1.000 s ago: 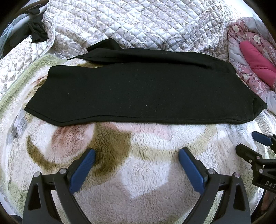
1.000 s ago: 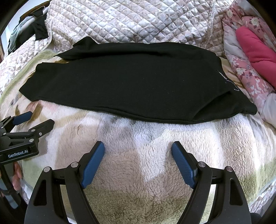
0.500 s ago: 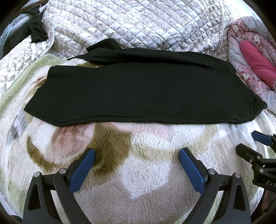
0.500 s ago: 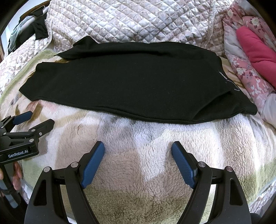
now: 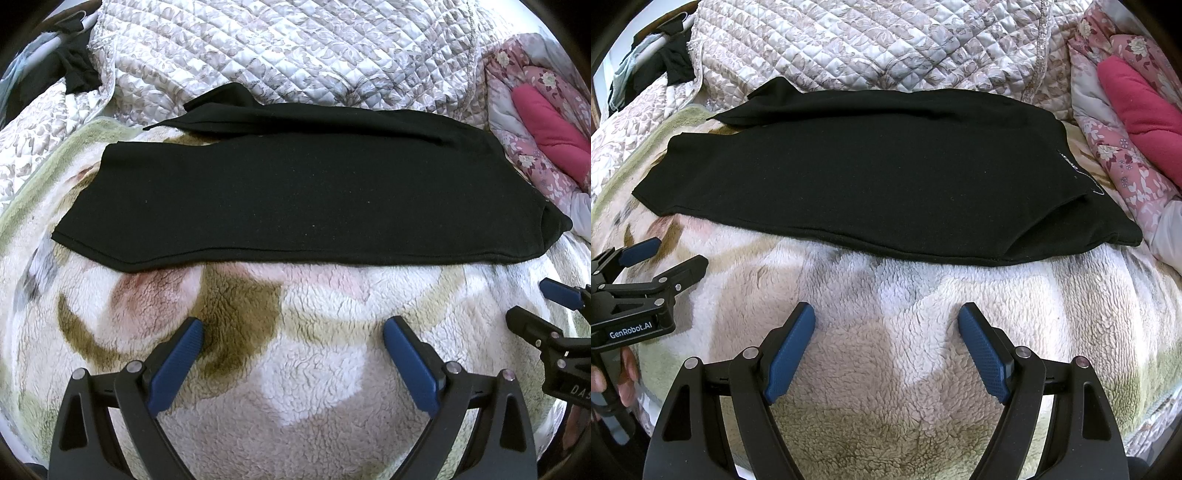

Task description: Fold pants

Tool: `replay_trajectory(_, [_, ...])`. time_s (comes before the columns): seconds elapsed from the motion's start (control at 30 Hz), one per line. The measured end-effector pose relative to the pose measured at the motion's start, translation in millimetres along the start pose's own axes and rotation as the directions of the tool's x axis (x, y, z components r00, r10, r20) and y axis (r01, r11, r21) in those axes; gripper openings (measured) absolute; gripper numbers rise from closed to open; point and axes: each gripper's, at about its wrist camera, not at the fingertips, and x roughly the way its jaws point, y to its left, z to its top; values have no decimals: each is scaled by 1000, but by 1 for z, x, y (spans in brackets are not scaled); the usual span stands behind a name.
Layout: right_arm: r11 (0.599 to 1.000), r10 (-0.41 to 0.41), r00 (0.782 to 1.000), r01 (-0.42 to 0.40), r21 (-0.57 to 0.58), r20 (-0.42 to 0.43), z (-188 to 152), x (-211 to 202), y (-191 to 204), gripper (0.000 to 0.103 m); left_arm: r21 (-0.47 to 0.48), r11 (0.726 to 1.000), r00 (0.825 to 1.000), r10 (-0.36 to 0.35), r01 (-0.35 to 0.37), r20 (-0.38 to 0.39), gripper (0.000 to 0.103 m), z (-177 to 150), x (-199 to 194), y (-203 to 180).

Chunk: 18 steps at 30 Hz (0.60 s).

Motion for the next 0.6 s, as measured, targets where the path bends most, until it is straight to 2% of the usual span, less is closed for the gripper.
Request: replay_trajectory(0.6, [1000,3,1000,-3,-10,-13,-1,1,0,80,-1,1000,1000,0,0,1,100,0,0,-1])
